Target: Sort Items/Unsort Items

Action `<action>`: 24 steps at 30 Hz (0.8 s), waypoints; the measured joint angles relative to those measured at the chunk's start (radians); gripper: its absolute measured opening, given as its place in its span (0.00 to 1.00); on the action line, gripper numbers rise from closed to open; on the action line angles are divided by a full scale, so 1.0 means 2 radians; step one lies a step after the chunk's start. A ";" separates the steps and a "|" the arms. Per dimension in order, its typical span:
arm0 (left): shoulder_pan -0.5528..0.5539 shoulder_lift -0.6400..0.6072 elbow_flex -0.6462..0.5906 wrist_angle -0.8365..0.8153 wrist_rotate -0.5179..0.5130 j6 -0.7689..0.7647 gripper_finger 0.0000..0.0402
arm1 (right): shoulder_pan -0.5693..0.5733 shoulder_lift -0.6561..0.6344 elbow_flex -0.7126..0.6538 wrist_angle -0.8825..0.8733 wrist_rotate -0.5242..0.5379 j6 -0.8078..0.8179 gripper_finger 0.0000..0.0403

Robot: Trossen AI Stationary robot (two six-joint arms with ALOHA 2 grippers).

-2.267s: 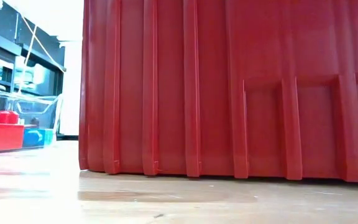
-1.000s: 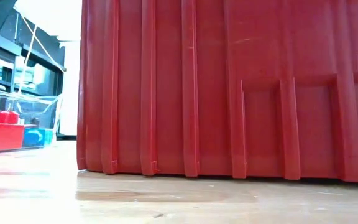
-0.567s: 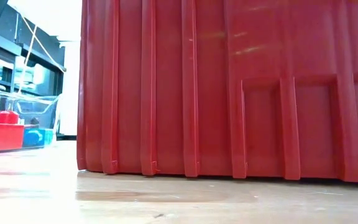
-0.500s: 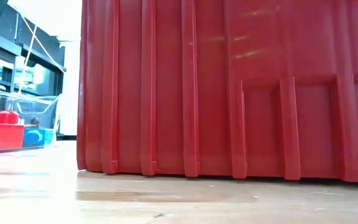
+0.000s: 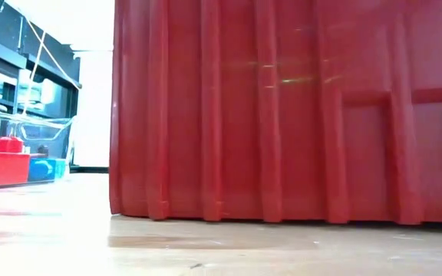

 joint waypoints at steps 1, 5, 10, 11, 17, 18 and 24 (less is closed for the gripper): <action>-0.001 0.000 0.000 0.004 0.006 0.000 0.00 | 0.000 0.000 0.000 0.001 -0.005 -0.008 0.00; -0.005 0.005 0.000 0.006 0.017 -0.007 0.00 | 0.000 0.000 0.000 0.001 -0.024 -0.010 0.00; -0.008 0.007 -0.001 0.022 0.021 -0.024 0.00 | 0.001 0.000 0.000 0.008 -0.028 -0.012 0.00; -0.008 0.010 -0.001 0.025 0.021 -0.029 0.00 | 0.001 0.000 0.000 0.014 -0.028 -0.012 0.00; -0.008 0.030 -0.003 0.030 0.041 -0.031 0.00 | 0.001 0.000 0.000 0.022 -0.042 -0.007 0.00; -0.008 0.034 -0.003 0.032 0.046 -0.031 0.00 | 0.002 0.000 0.000 0.018 -0.045 -0.006 0.00; -0.011 0.046 -0.003 0.071 0.047 -0.046 0.00 | 0.002 0.000 0.000 0.019 -0.047 -0.006 0.00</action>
